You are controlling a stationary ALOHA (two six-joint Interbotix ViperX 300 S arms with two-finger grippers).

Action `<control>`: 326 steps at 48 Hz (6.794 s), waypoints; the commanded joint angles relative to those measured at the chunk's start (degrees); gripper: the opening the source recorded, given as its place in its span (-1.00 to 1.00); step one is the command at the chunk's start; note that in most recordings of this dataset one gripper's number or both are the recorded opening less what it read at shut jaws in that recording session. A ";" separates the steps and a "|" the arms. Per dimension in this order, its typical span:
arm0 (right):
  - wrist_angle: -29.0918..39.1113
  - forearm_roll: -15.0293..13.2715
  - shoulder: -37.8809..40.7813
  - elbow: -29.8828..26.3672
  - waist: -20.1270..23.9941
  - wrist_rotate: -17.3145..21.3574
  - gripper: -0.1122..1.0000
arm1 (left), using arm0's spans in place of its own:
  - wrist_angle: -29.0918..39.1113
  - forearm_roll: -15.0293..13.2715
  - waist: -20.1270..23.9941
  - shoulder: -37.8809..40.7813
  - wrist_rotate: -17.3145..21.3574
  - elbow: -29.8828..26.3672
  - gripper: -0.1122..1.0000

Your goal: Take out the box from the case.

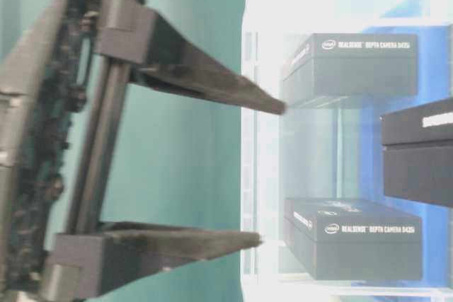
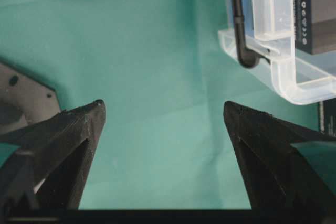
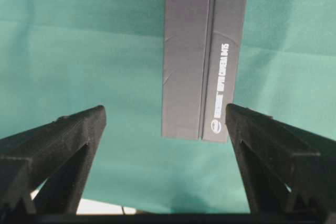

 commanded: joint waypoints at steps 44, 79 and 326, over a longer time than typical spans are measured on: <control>0.97 0.62 -7.38 3.16 0.00 -1.32 0.87 | 0.35 0.00 -0.09 -2.81 -0.18 0.44 0.87; 3.25 1.49 -34.63 34.01 4.39 0.18 0.87 | 0.70 -0.44 -0.18 -3.16 -3.87 0.70 0.87; -9.05 -0.62 -42.80 46.85 -35.24 -37.18 0.85 | -2.29 0.79 -8.70 35.68 -9.40 -32.43 0.87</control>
